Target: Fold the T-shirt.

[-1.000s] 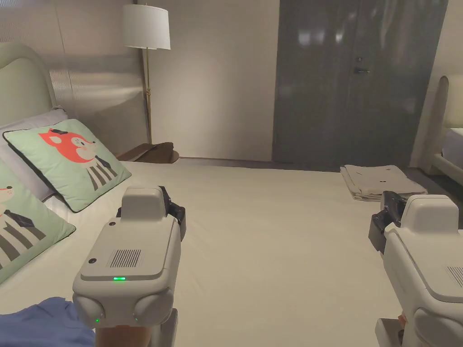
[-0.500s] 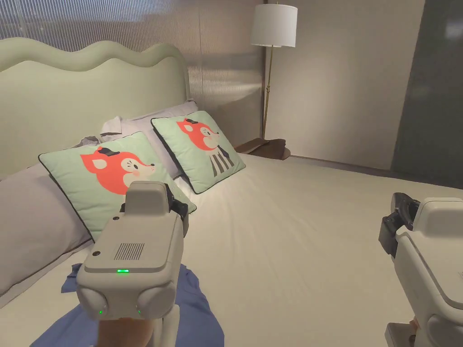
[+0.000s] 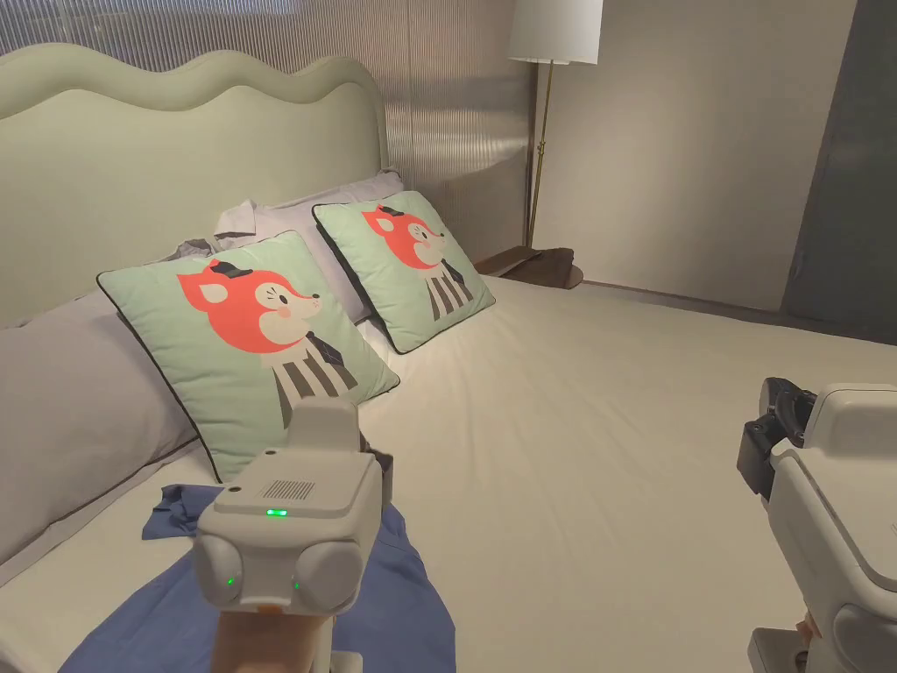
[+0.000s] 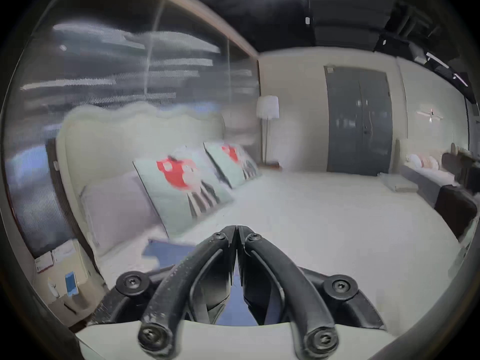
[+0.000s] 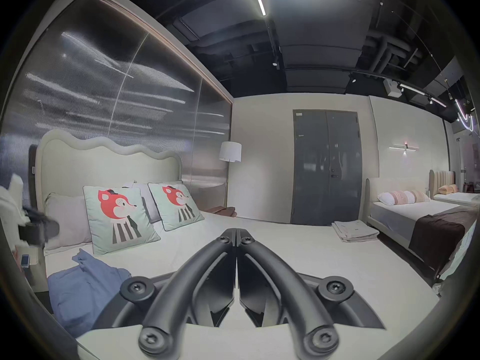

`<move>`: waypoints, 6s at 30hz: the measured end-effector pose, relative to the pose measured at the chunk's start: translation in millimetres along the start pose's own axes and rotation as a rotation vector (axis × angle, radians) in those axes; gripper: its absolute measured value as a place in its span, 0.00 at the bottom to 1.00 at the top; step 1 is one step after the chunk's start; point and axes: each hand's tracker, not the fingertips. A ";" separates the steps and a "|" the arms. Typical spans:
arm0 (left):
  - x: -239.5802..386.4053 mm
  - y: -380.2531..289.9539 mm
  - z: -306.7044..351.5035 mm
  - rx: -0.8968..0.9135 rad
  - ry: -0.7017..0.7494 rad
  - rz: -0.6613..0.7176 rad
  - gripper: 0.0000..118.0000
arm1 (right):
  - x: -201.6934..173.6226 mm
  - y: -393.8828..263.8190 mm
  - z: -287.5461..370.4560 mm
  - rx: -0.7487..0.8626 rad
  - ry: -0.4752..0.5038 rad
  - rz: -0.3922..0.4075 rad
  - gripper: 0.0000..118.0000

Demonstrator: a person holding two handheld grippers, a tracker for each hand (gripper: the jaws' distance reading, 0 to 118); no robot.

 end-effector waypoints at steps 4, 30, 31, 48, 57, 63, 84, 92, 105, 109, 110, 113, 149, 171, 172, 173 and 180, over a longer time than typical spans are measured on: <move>3.5 -36.3 -43.5 -0.329 -0.076 0.051 0.00 | 0.0 -4.1 4.5 -0.031 -0.007 0.003 0.00; 12.0 -136.1 -117.7 -0.675 0.005 0.111 0.15 | 25.8 -48.2 3.8 -0.131 -0.065 0.012 0.00; 7.6 -134.1 -116.9 -0.665 0.023 0.124 0.11 | 26.1 -48.4 4.0 -0.131 -0.065 0.011 0.00; 56.9 33.5 -24.4 -0.162 -0.269 0.194 0.10 | 67.1 -18.8 46.4 -0.064 -0.149 -0.010 0.00; 192.6 54.1 16.2 -0.107 -0.601 0.099 0.10 | 127.9 -10.1 100.0 -0.035 -0.300 0.012 0.00; 291.5 28.3 38.7 -0.160 -0.825 0.024 0.09 | 169.6 -7.8 140.6 -0.029 -0.423 0.013 0.00; 440.8 -202.1 35.9 -0.650 -0.906 -0.341 0.09 | 215.5 -26.2 194.3 -0.113 -0.560 0.007 0.00; 400.2 -164.7 46.8 -0.518 -0.969 -0.210 0.88 | 211.2 -23.4 195.7 -0.105 -0.546 0.013 0.00; 163.4 -19.8 62.2 0.224 -0.468 0.011 0.84 | 186.8 -25.2 193.1 -0.056 -0.483 -0.001 0.00; 125.5 -11.8 67.6 0.320 -0.314 -0.039 0.27 | 180.3 -26.2 186.5 -0.053 -0.463 -0.013 0.00; 120.6 -11.0 66.6 0.323 -0.287 -0.035 0.27 | 178.8 -26.4 184.7 -0.052 -0.457 -0.016 0.00; 109.7 -9.7 67.0 0.294 -0.310 -0.018 0.05 | 173.4 -26.2 181.6 -0.050 -0.446 -0.016 0.00; 149.3 -195.5 37.7 -0.574 -0.293 -0.204 0.05 | 181.1 -125.0 173.8 -0.501 -0.401 -0.057 0.82; 125.6 -170.7 55.7 -0.525 -0.315 -0.111 0.04 | 179.8 -209.6 168.2 -0.798 -0.163 -0.154 0.04; 122.9 -167.1 57.0 -0.519 -0.319 -0.104 0.04 | 180.7 -204.6 170.5 -0.780 -0.164 -0.168 0.04; 120.1 -163.2 58.1 -0.511 -0.324 -0.088 0.04 | 183.0 -197.4 173.5 -0.741 -0.168 -0.187 0.04; 103.2 -110.9 69.1 -0.366 -0.372 -0.029 0.03 | 190.9 -104.1 186.5 -0.503 -0.190 -0.241 0.04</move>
